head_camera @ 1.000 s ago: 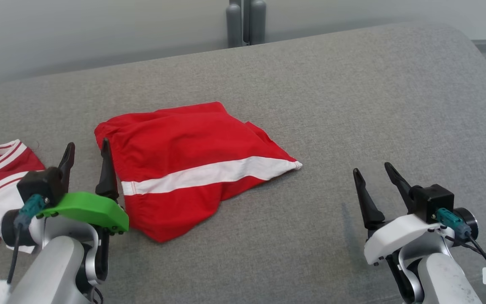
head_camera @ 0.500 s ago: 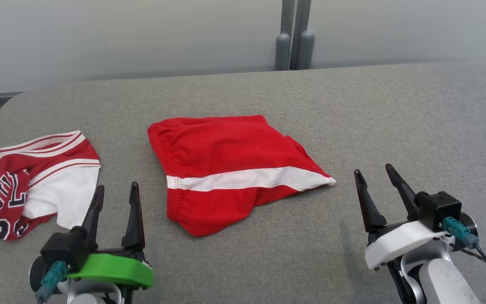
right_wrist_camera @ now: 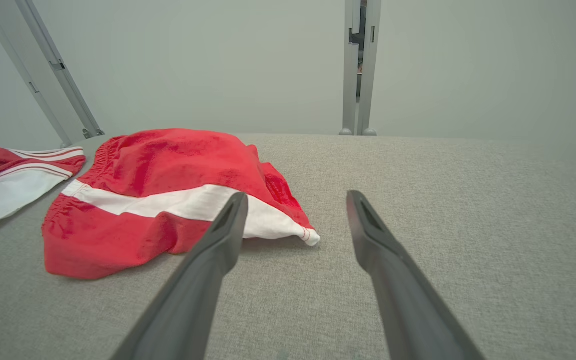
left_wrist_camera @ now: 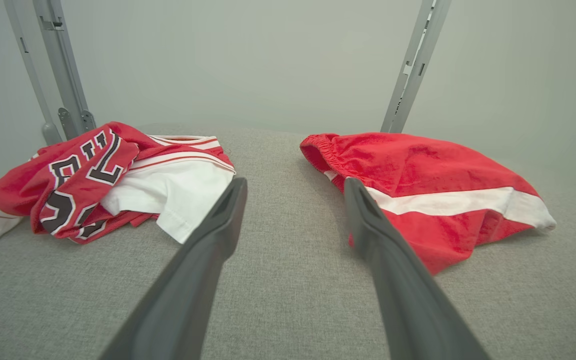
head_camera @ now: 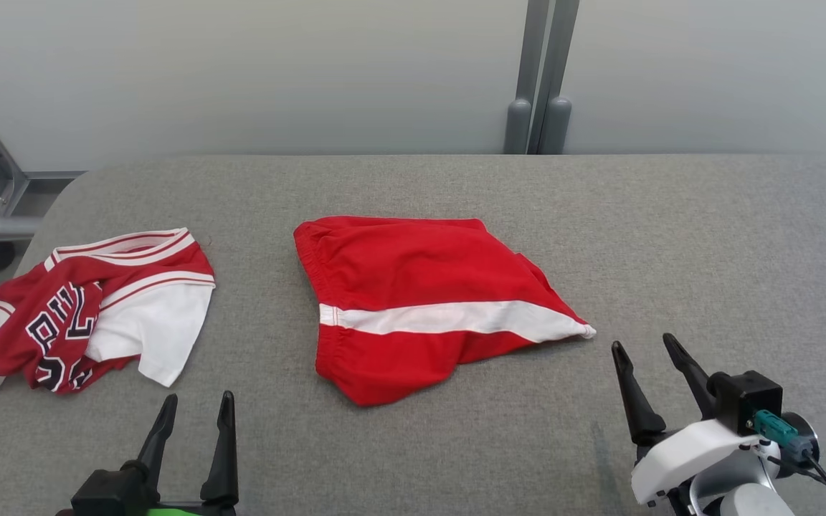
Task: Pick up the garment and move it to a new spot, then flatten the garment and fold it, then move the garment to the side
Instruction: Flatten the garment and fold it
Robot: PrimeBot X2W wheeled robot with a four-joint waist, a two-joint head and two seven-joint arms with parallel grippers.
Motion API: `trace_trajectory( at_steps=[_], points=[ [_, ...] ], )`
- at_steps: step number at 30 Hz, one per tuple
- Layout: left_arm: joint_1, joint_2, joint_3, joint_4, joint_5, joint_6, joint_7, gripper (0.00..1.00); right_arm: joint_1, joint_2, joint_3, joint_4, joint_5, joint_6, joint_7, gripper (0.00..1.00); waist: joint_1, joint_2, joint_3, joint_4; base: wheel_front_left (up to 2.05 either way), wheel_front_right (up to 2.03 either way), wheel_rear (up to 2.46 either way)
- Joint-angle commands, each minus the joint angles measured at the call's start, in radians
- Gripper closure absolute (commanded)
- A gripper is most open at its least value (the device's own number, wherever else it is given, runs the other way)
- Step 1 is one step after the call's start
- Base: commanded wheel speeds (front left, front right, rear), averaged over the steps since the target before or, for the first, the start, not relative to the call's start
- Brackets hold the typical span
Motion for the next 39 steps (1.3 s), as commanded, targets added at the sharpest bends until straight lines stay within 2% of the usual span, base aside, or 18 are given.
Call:
trace_trajectory(
  at_steps=[1,20,26,29,30,34,39],
  points=[
    [0.018,-0.005,0.009,-0.002,0.012,-0.006,0.0,0.0,0.018,0.001,-0.007,0.004,-0.005,0.0,-0.002,0.0,0.0,0.0,-0.003,0.0,0.0,0.0,0.0],
    [0.009,-0.034,0.029,0.038,0.047,-0.047,0.0,0.0,0.011,0.024,-0.014,-0.005,-0.003,0.0,0.007,0.0,0.0,0.0,0.018,-0.033,0.0,0.0,0.0],
    [-0.031,-0.033,0.009,0.052,0.052,-0.045,0.031,0.0,-0.026,0.017,-0.008,-0.006,0.018,0.0,0.069,0.0,0.0,0.0,0.042,-0.039,0.0,0.0,0.0],
    [-0.078,-0.031,-0.011,0.055,0.051,-0.052,0.085,0.0,-0.053,0.005,-0.011,-0.003,0.021,0.0,0.14,0.0,0.0,0.0,0.07,-0.038,0.0,0.0,0.0],
    [-0.126,-0.026,-0.026,0.06,0.051,-0.059,0.134,0.0,-0.084,-0.013,-0.006,-0.004,0.012,0.0,0.2,0.0,0.0,0.0,0.094,-0.038,0.0,0.0,0.0],
    [-0.231,-0.008,-0.064,0.08,0.052,-0.072,0.27,0.0,-0.149,-0.06,0.022,0.003,-0.002,0.0,0.331,0.0,0.0,0.0,0.152,-0.039,0.0,0.0,0.0],
    [-0.361,0.009,-0.097,0.101,0.064,-0.079,0.409,0.0,-0.237,-0.107,0.071,0.025,0.015,0.0,0.437,0.0,0.0,0.0,0.224,-0.044,0.0,0.0,0.0]
  ],
)
